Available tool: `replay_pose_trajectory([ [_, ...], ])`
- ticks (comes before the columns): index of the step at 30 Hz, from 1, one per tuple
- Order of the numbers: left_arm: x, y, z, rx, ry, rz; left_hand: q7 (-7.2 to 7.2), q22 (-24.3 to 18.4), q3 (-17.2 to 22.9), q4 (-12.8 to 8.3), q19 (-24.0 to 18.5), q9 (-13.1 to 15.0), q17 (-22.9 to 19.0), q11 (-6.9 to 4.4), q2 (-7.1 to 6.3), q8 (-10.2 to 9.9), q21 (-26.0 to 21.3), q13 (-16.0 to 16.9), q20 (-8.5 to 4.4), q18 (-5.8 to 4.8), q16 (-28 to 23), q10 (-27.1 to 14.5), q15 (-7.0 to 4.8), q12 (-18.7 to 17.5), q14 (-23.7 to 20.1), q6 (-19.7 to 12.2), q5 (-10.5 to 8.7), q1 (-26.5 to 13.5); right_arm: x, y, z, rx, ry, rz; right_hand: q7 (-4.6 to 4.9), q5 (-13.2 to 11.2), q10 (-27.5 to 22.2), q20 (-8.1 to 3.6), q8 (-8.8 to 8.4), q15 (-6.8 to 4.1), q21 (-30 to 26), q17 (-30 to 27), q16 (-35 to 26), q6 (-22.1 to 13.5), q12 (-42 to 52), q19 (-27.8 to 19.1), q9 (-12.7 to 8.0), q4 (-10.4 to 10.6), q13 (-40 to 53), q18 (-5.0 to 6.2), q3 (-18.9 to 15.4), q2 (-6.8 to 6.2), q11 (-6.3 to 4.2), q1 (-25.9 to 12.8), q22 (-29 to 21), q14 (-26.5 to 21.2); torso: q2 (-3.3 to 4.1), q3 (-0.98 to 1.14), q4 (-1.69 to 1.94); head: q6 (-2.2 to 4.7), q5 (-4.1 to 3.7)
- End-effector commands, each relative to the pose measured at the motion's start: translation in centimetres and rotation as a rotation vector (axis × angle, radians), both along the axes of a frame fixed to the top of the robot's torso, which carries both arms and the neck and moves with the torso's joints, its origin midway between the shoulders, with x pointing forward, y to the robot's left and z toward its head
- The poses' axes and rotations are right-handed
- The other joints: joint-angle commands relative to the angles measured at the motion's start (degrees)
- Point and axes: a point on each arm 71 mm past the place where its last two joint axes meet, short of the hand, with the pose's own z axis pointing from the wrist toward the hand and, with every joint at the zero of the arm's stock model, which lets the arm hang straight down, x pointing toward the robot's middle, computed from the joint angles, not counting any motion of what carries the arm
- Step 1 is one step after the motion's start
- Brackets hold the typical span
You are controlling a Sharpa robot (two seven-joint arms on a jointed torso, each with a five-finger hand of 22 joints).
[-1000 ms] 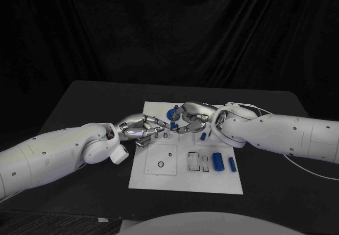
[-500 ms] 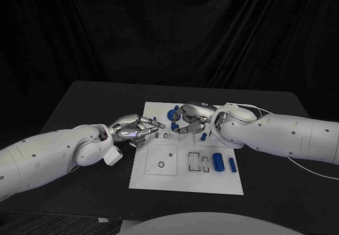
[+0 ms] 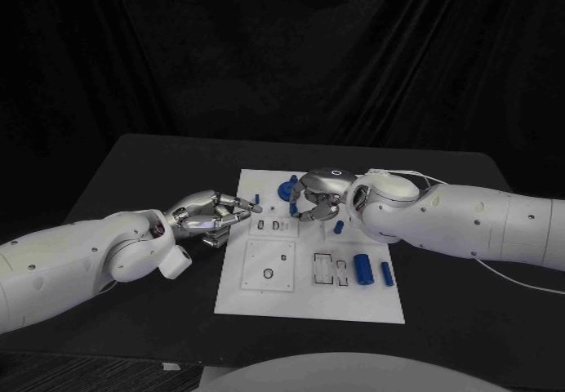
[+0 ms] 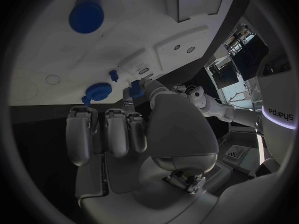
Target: Assemble the parts on the task board
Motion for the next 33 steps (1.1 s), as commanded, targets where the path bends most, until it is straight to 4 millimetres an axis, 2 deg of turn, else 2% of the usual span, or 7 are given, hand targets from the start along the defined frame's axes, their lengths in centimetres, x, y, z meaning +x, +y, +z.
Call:
replay_pose_trajectory([
  [1, 0.0, -0.1, 0.2, -0.017, -0.013, 0.004, 0.07, 5.19, 0.32, 0.13, -0.27, 0.07, 15.06, 0.00, -0.12, 0.08, -0.20, 15.04, 0.11, 0.47, 0.15, 6.06, 0.08, -0.04, 5.95, 0.34, 0.06, -0.54, 0.1, -0.2, -0.6, -0.059, 0.007, -0.022, -0.06, -0.26, 6.01, 0.23, -0.36, 0.28, -0.29, 3.77, -0.25, -0.48, 0.20, 3.45, -0.09, -0.10, 15.09, 0.09, 0.20, 0.35, 0.13, -0.10, 13.16, 3.99, 0.08, -0.01, -0.03, 0.12, -0.02],
  [20, -0.1, -0.1, 0.2, -0.015, -0.007, -0.001, 0.08, 5.18, 0.31, 0.14, -0.28, 0.08, 15.06, 0.00, -0.14, 0.08, -0.21, 15.04, 0.11, 0.47, 0.15, 6.06, 0.08, -0.04, 5.95, 0.35, 0.05, -0.56, -0.2, 0.4, -1.6, -0.041, 0.004, -0.011, -0.15, -0.29, 6.01, 0.19, -0.41, 0.20, -0.27, 3.62, -0.30, -0.26, 0.20, 3.47, -0.11, -0.12, 15.09, 0.09, 0.30, 0.53, 0.03, -0.15, 13.17, 3.97, 0.14, 0.15, -0.28, -0.10, 0.20],
  [33, -0.1, -0.1, 0.2, -0.016, -0.005, -0.004, 0.09, 5.04, 0.35, 0.23, -0.54, 0.11, 15.06, 0.00, -0.12, 0.17, -0.30, 15.04, 0.11, 0.52, 0.15, 6.06, 0.07, -0.04, 5.95, 0.63, 0.03, -0.71, -0.3, 0.6, -2.0, -0.045, 0.014, -0.013, -0.18, -0.58, 6.01, 0.13, -0.68, 0.11, -0.41, 3.39, -0.39, -0.37, 0.20, 3.41, -0.22, -0.26, 15.09, 0.13, 0.26, 0.36, -0.08, -0.22, 13.11, 3.94, 0.17, 0.11, -0.27, -0.26, 0.31],
])
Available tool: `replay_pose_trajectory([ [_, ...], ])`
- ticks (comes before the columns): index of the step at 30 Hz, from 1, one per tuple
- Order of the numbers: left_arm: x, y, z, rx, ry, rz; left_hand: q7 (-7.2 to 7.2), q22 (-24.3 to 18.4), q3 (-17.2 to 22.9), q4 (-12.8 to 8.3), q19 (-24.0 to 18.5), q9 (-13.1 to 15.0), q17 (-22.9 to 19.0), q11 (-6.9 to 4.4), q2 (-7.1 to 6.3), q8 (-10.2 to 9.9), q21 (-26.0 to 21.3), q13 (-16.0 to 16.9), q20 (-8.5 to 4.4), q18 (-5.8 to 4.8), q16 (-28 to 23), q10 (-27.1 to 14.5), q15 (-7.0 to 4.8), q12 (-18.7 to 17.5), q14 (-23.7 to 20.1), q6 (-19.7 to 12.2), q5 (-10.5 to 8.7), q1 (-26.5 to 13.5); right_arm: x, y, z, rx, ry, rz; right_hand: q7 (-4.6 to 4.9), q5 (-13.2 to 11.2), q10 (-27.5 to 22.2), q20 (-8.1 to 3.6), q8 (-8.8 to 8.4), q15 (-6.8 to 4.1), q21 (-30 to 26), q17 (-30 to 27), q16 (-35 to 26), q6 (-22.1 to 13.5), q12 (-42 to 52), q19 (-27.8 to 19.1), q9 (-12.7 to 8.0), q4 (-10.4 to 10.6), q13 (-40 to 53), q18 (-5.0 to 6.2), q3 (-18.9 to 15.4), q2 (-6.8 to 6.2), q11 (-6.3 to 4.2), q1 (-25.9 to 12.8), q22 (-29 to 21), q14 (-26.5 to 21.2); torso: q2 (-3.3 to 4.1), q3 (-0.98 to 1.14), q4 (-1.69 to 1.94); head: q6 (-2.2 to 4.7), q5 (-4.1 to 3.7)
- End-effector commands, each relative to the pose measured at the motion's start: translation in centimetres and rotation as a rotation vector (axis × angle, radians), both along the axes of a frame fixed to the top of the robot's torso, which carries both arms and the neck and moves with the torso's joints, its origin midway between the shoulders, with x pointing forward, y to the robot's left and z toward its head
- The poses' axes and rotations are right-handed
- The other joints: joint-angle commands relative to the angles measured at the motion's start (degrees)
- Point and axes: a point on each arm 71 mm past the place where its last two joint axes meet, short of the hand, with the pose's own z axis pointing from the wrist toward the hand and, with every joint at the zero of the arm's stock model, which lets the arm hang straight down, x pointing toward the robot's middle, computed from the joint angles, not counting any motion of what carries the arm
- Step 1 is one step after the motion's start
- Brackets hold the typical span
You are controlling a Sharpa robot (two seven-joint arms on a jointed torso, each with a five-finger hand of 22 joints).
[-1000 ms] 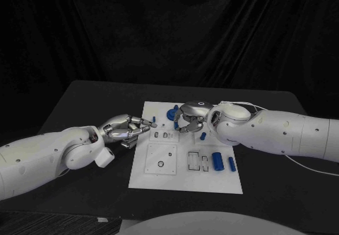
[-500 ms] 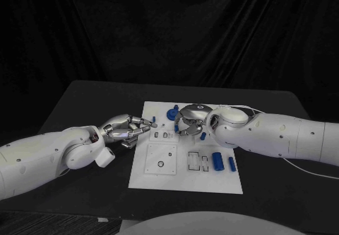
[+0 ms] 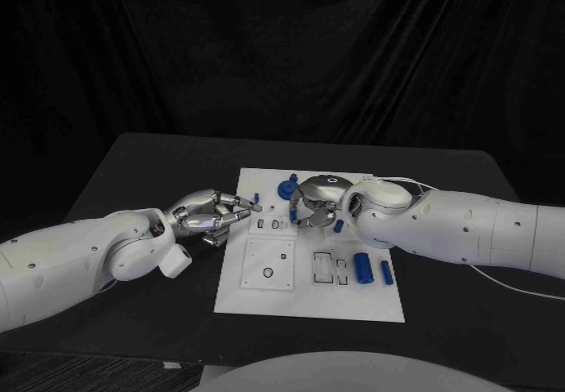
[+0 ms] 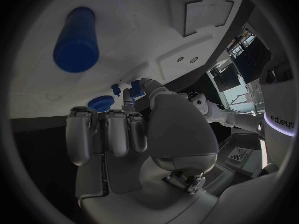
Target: Assemble the parts on the task board
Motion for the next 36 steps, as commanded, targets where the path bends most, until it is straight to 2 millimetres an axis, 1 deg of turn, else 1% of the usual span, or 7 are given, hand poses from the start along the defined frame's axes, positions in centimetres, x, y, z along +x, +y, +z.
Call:
replay_pose_trajectory([
  [1, -0.06, -0.18, 0.17, -0.018, -0.006, -0.007, -0.13, 5.05, 0.19, 0.07, -0.34, 0.07, 15.07, 0.00, 0.11, 0.17, -0.30, 15.04, -0.10, 0.52, 0.15, 6.06, 0.07, -0.04, 5.95, 0.41, 0.03, -0.48, 0.02, -0.04, -0.20, -0.010, -0.003, -0.014, -0.18, -0.21, 6.00, 0.10, -0.31, 0.08, -0.22, 3.38, -0.39, -0.48, 0.20, 3.39, -0.10, -0.17, 15.10, 0.14, 0.11, 0.34, -0.11, -0.22, 13.12, 3.93, 0.01, -0.01, 0.01, -0.11, 0.05],
  [14, -0.08, -0.25, 0.27, -0.026, -0.015, -0.004, -0.04, 5.17, 0.32, 0.18, -0.20, 0.12, 15.07, 0.03, 0.30, 0.30, -0.29, 15.04, -0.10, 0.49, 0.15, 6.06, 0.07, -0.04, 5.95, 0.78, 0.04, -0.62, -0.03, -0.04, -0.52, -0.024, 0.013, -0.020, -0.34, -1.32, 6.00, -0.14, -1.55, -0.18, -0.33, 3.00, -0.55, -1.66, 0.20, 3.34, -0.55, -0.65, 15.10, 0.17, 0.07, 0.05, -0.42, -0.45, 13.08, 3.85, 0.00, -0.07, 0.01, -0.56, 0.04],
  [16, -0.06, -0.25, 0.27, -0.026, -0.015, -0.003, -0.04, 5.17, 0.32, 0.18, -0.20, 0.12, 15.07, 0.03, 0.30, 0.30, -0.29, 15.04, -0.10, 0.49, 0.15, 6.06, 0.07, -0.04, 5.95, 0.78, 0.04, -0.62, -0.03, -0.06, -0.54, -0.026, 0.015, -0.021, -0.47, -2.61, 6.00, -0.25, -1.87, -0.29, -0.38, 2.90, -0.58, -1.91, 0.20, 3.32, -0.63, -0.87, 15.10, 0.18, -0.02, 0.01, -0.54, -0.55, 13.06, 3.84, -0.01, -0.06, 0.03, -0.55, 0.02],
  [18, -0.05, -0.25, 0.26, -0.025, -0.015, -0.004, -0.04, 5.17, 0.32, 0.18, -0.20, 0.12, 15.07, 0.03, 0.30, 0.30, -0.29, 15.04, -0.10, 0.49, 0.15, 6.06, 0.07, -0.04, 5.95, 0.78, 0.04, -0.62, -0.04, -0.07, -0.58, -0.029, 0.018, -0.021, -0.53, -5.35, 6.00, -0.36, -2.19, -0.38, -0.36, 2.85, -0.58, -2.16, 0.20, 3.33, -0.66, -1.15, 15.10, 0.17, -0.29, 0.04, -0.62, -0.76, 13.07, 3.83, -0.01, -0.05, 0.04, -0.56, -0.01],
  [22, -0.05, -0.24, 0.24, -0.024, -0.013, -0.004, -0.04, 5.17, 0.32, 0.18, -0.20, 0.12, 15.07, 0.03, 0.30, 0.30, -0.29, 15.04, -0.10, 0.49, 0.15, 6.06, 0.07, -0.04, 5.95, 0.78, 0.04, -0.62, -0.06, -0.07, -0.61, -0.032, 0.021, -0.021, -0.62, -7.45, 6.00, -0.43, -2.45, -0.44, -0.34, 2.79, -0.57, -2.49, 0.20, 3.34, -0.63, -1.54, 15.10, 0.16, -0.64, 0.04, -0.69, -0.88, 13.08, 3.83, 0.00, -0.04, 0.01, -0.65, 0.00],
  [24, -0.04, -0.23, 0.23, -0.023, -0.013, -0.004, -0.04, 5.17, 0.32, 0.18, -0.20, 0.12, 15.07, 0.03, 0.30, 0.30, -0.29, 15.04, -0.10, 0.49, 0.15, 6.06, 0.07, -0.04, 5.95, 0.78, 0.04, -0.62, -0.07, -0.06, -0.61, -0.032, 0.022, -0.021, -0.68, -9.65, 6.00, -0.47, -2.58, -0.48, -0.35, 2.74, -0.57, -2.68, 0.20, 3.34, -0.56, -1.81, 15.10, 0.16, -1.04, 0.05, -0.74, -1.01, 13.08, 3.82, 0.01, -0.06, 0.01, -0.66, 0.00],
  [36, 0.02, -0.29, 0.18, -0.021, -0.010, -0.007, -0.02, 5.19, 0.37, 0.19, -0.18, 0.14, 15.07, 0.05, 0.34, 0.34, -0.29, 15.04, -0.09, 0.49, 0.15, 6.06, 0.08, -0.04, 5.95, 0.94, 0.04, -0.65, -0.10, -0.09, -0.62, -0.034, 0.023, -0.023, -0.89, -15.19, 6.00, -0.60, -3.06, -0.62, -0.40, 2.62, -0.52, -3.69, 0.20, 3.34, -0.32, -2.37, 15.10, 0.17, -2.56, 0.38, -0.90, -1.47, 13.07, 3.81, 0.01, -0.01, 0.00, -0.78, -0.07],
])
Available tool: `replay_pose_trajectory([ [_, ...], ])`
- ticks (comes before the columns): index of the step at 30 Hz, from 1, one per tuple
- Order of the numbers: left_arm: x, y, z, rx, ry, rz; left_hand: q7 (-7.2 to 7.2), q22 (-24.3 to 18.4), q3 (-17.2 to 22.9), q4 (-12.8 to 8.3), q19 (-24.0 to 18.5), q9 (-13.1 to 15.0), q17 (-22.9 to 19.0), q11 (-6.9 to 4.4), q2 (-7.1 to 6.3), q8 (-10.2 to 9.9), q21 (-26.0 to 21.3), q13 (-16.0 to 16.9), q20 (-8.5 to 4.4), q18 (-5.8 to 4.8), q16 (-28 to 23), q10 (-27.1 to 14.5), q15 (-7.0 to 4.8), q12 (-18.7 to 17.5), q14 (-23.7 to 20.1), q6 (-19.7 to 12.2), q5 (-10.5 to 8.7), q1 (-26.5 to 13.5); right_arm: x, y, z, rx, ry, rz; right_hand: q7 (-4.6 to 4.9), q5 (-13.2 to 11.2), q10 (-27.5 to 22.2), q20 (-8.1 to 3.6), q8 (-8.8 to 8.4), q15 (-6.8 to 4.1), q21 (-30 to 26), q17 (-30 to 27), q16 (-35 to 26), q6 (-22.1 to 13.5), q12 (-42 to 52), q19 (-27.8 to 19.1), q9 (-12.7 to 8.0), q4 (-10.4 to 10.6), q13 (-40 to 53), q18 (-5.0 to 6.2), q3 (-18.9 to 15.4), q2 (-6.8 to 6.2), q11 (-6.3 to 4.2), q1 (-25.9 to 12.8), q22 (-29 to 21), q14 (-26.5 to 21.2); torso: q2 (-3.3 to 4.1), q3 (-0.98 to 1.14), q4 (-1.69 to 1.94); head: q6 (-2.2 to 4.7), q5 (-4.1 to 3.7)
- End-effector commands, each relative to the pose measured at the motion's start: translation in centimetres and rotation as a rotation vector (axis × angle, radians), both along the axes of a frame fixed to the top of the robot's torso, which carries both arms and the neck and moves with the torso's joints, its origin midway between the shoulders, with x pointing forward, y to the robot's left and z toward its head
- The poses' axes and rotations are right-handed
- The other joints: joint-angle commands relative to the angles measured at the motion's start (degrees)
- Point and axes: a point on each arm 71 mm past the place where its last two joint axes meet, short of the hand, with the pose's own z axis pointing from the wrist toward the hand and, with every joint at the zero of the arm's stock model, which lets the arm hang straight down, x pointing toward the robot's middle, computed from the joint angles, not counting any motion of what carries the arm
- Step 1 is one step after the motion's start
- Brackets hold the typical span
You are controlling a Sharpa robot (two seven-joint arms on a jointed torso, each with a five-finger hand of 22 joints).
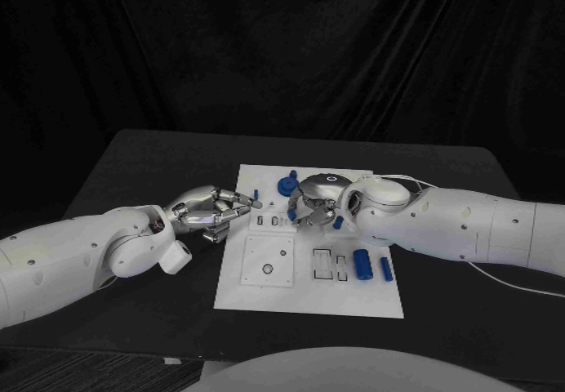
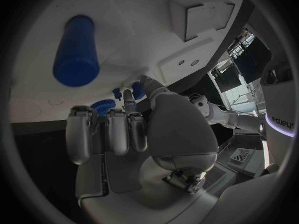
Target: Assemble the parts on the task board
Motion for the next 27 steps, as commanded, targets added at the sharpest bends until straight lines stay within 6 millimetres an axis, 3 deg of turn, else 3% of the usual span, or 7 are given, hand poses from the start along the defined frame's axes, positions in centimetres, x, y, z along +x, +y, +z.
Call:
replay_pose_trajectory([
  [1, 0.0, -0.2, 0.1, -0.017, -0.006, -0.006, -0.01, 5.20, 0.21, 0.03, -0.18, 0.07, 15.09, 0.05, 0.09, 0.34, -0.29, 15.03, -0.09, 0.49, 0.15, 6.06, 0.07, -0.04, 5.95, 0.55, 0.04, -0.41, 0.0, -0.1, -0.2, -0.016, 0.005, -0.013, 0.04, -1.65, 6.00, -0.40, -0.51, -0.47, -0.08, 2.60, -0.30, -0.89, 0.20, 3.56, 0.07, -0.03, 15.07, 0.15, -0.75, 0.08, -0.48, -0.61, 13.10, 3.96, 0.01, 0.03, -0.01, -0.03, 0.00],
  [12, 0.0, 0.2, 0.2, -0.006, -0.013, 0.017, 0.12, 5.38, 0.17, -0.35, -0.05, 0.08, 15.09, 0.17, -0.54, 0.40, -0.35, 15.03, -0.01, 0.46, 0.15, 6.06, 0.16, -0.04, 5.95, 0.96, -2.34, -0.51, 0.2, -1.5, 1.4, 0.065, -0.100, -0.025, 0.08, -11.69, 6.00, -0.40, -3.71, -0.42, -0.23, 2.42, -0.22, -7.53, 0.20, 3.53, -2.14, 3.82, 15.07, 0.17, -4.86, -2.12, -0.45, -1.95, 13.07, 3.93, 0.01, 0.03, -0.01, 0.40, 0.49],
  [17, -0.1, 0.6, 0.4, 0.002, -0.031, 0.051, 0.43, 5.92, -1.33, -0.41, 0.65, 0.23, 15.09, 0.46, -1.47, 0.96, -0.39, 15.03, 0.27, 0.36, 0.15, 6.06, 0.42, -0.04, 5.95, 2.59, -11.82, -0.92, 0.6, -2.9, 4.2, 0.135, -0.217, -0.025, -0.10, -12.23, 6.00, -0.60, -3.81, -0.62, 0.09, 2.69, 0.00, -8.12, 0.20, 3.67, -3.14, 11.08, 15.07, 0.09, -8.28, -5.45, -0.61, -1.19, 13.18, 3.96, -0.02, 0.05, -0.03, 0.89, 0.66],
  [20, -0.1, 0.8, 0.6, 0.008, -0.051, 0.081, 0.69, 6.50, -3.49, -0.33, 1.58, 0.38, 15.09, 0.70, -2.13, 1.76, -0.29, 15.03, 0.46, 0.23, 0.15, 6.06, 0.60, -0.04, 5.95, 3.74, -17.52, -1.13, 0.7, -3.8, 6.2, 0.173, -0.288, -0.025, -0.22, -12.19, 6.00, -0.68, -3.76, -0.70, 0.21, 2.84, 0.10, -8.17, 0.20, 3.72, -3.42, 11.37, 15.07, 0.06, -11.80, -5.92, -0.72, -2.02, 13.22, 3.99, -0.03, 0.06, -0.04, 1.18, 0.79],
  [23, 0.0, 1.0, 0.8, 0.037, -0.083, 0.106, 1.02, 6.97, -5.63, -0.10, 2.38, 0.64, 15.09, 1.06, -2.53, 3.01, -0.18, 15.03, 0.67, 0.10, 0.15, 6.06, 0.84, -0.04, 5.95, 5.12, -20.24, -1.65, 0.7, -4.8, 8.3, 0.213, -0.367, -0.028, -0.22, -12.15, 6.00, -0.70, -3.63, -0.71, 0.30, 2.80, 0.09, -8.03, 0.20, 3.75, -3.59, 11.42, 15.07, 0.03, -13.75, -5.40, -0.73, -2.87, 13.25, 3.97, -0.08, 0.08, -0.08, 1.47, 0.78],
  [25, 0.3, 0.9, 1.2, 0.091, -0.134, 0.101, 1.27, 7.69, -9.23, 0.04, 3.61, 1.09, 15.09, 1.71, -2.64, 5.11, 0.08, 15.03, 1.14, -0.12, 0.15, 6.06, 1.32, -0.04, 5.95, 7.05, -26.19, -5.51, 0.7, -5.4, 9.7, 0.247, -0.417, -0.030, -0.10, -12.17, 6.00, -0.68, -3.35, -0.66, 0.47, 3.01, 0.21, -7.57, 0.20, 3.82, -3.68, 11.44, 15.07, -0.01, -14.39, -4.70, -0.66, -4.38, 13.31, 4.01, -0.07, 0.07, -0.02, 1.93, 0.42],
  [27, 0.6, 0.8, 1.8, 0.151, -0.183, 0.094, 1.01, 7.98, -11.81, 0.32, 4.15, 1.53, 15.09, 1.68, -3.01, 6.93, 0.17, 15.03, 1.31, -0.17, 0.15, 6.06, 1.39, -0.04, 5.95, 8.43, -28.69, -8.66, 0.7, -5.9, 11.0, 0.290, -0.458, -0.030, 0.01, -12.10, 6.00, -0.61, -2.55, -0.58, 0.85, 3.34, 0.39, -6.14, 0.20, 4.00, -3.56, 11.25, 15.07, -0.11, -13.25, -1.95, -0.55, -5.25, 13.44, 4.09, -0.15, 0.13, -0.04, 2.33, 0.19],
])
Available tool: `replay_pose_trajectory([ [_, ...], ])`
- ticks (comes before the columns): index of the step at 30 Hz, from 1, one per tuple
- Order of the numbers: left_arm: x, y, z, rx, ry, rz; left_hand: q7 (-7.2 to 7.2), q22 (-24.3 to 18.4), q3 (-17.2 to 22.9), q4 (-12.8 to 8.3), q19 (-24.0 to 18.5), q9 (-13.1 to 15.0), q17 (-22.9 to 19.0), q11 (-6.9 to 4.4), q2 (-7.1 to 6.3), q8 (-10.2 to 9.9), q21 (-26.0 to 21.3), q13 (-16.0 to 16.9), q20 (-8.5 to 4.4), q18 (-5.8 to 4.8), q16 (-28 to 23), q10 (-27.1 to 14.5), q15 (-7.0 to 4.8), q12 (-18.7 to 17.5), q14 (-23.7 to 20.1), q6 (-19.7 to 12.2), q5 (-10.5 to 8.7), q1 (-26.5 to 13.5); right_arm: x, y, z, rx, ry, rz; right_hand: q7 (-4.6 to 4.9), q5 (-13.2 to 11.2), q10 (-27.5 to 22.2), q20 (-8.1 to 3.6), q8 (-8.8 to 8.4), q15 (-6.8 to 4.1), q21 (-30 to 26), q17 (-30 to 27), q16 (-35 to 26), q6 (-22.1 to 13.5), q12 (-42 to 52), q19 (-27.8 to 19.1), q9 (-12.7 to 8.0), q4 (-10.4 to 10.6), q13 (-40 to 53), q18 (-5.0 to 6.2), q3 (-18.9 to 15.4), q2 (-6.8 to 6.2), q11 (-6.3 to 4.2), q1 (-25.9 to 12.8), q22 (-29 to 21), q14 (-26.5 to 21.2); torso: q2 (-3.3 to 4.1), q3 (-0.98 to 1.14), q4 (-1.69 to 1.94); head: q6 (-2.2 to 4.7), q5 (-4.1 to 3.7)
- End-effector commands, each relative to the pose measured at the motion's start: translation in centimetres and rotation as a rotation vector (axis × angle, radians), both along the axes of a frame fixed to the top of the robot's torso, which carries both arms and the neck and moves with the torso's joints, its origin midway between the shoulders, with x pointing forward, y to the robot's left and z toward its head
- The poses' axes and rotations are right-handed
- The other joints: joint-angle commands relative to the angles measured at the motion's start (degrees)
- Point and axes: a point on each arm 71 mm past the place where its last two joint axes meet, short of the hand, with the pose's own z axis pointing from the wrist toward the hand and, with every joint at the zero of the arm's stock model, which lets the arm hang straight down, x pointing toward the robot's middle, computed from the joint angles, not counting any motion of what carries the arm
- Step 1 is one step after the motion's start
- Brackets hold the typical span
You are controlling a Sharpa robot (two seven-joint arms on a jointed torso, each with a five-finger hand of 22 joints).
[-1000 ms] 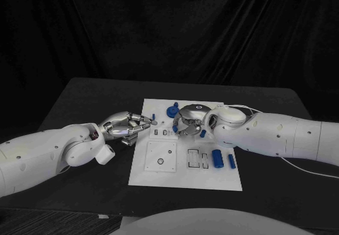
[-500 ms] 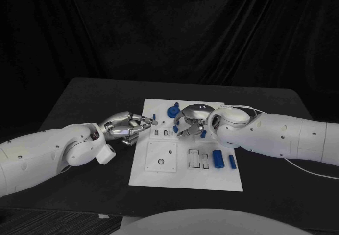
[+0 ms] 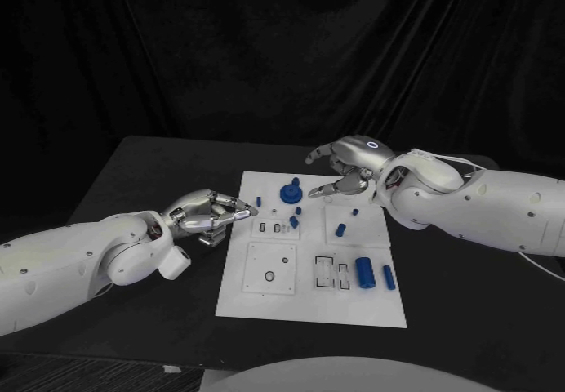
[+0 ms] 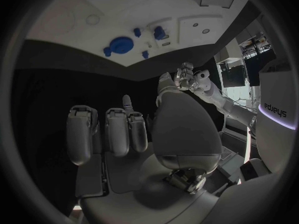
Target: Assemble the parts on the task board
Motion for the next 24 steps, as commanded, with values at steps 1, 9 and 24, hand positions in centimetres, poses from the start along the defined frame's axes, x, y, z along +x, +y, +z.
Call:
replay_pose_trajectory([
  [1, 0.9, -0.2, 1.2, 0.148, -0.130, 0.019, -0.62, 8.40, -3.34, 0.23, 1.38, 1.06, 15.09, -0.18, -0.24, 3.47, 0.58, 15.05, -0.04, -0.31, 0.15, 5.98, 0.12, -0.03, 5.97, 3.17, -2.22, -3.60, -0.3, -0.3, 2.5, 0.132, -0.158, 0.032, 0.21, 0.06, 6.00, -0.32, 1.60, -0.28, 0.53, 3.43, 0.47, 2.81, 0.20, 3.85, 0.26, -0.35, 15.08, -0.15, 1.53, 3.53, -0.06, -0.31, 13.45, 3.91, -0.14, 0.09, -0.03, 0.82, -0.60],
  [9, 3.0, -0.8, 3.7, 0.398, -0.186, 0.010, -3.68, 9.38, -8.54, 0.27, 3.02, 7.73, 15.09, -2.94, 1.48, 14.05, 0.81, 15.05, -2.35, -0.57, 0.15, 5.98, -2.38, -0.03, 5.97, 7.89, -2.08, -7.12, -0.4, -0.6, 4.3, 0.185, -0.211, 0.051, 0.03, 3.11, 6.00, -0.23, 4.56, -0.30, 0.80, 3.20, 0.48, 7.57, 0.20, 3.96, 1.14, -0.75, 15.08, -0.20, 2.34, 6.67, -0.16, 0.66, 13.53, 3.87, -0.80, 0.47, -0.48, 1.23, -0.68],
  [24, 5.7, -4.3, 4.0, 0.687, -0.035, -0.078, -0.89, 8.18, -10.67, -1.87, 0.64, 5.10, 15.09, -0.73, 4.43, -0.12, -0.87, 15.05, -1.63, -0.17, 0.15, 5.98, -0.68, -0.03, 5.97, 2.78, 1.15, -4.66, 0.2, -1.1, 3.5, 0.157, -0.166, 0.035, 0.36, 10.46, 6.00, 0.05, 6.63, 0.09, 0.58, 2.51, 0.28, 10.68, 0.20, 3.82, 1.84, -2.24, 15.08, -0.13, 2.89, 10.23, 0.39, 2.90, 13.43, 3.74, -3.29, 2.06, -3.55, -0.08, 2.51],
])
